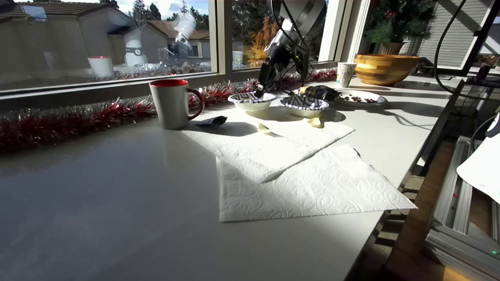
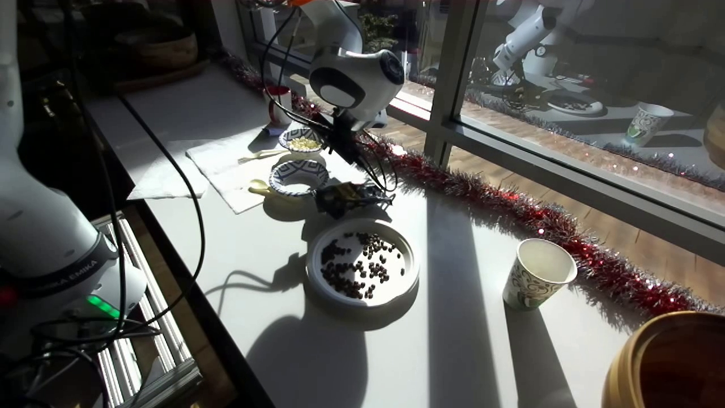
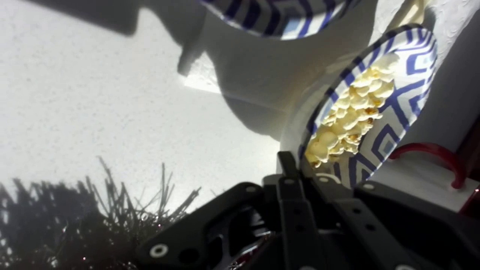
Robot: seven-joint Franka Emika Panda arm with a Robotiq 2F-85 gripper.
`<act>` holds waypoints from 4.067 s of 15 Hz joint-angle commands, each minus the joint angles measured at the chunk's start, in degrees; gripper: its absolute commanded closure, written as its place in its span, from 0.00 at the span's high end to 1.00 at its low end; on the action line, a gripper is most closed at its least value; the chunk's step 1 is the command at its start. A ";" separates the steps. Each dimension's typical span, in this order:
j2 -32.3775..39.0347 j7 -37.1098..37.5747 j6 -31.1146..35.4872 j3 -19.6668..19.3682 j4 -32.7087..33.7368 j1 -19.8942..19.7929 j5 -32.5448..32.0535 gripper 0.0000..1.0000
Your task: Pour the contents of the bowl near the window into the empty one
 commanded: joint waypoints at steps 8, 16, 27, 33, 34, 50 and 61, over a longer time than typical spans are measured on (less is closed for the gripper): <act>-11.93 1.77 -8.48 -3.44 -3.70 0.69 -10.43 0.01; -27.42 4.35 -5.12 -6.00 -14.24 1.50 -31.55 0.01; -29.24 19.59 9.30 -6.66 -20.58 3.86 -49.83 0.02; -29.44 25.19 13.36 -6.21 -22.53 4.66 -55.03 0.01; -29.60 25.73 13.30 -6.03 -22.72 4.88 -55.29 0.01; -33.69 59.19 6.87 -0.80 -26.25 10.89 -84.96 0.01; -34.40 71.58 -5.85 4.70 -27.11 15.40 -103.39 0.01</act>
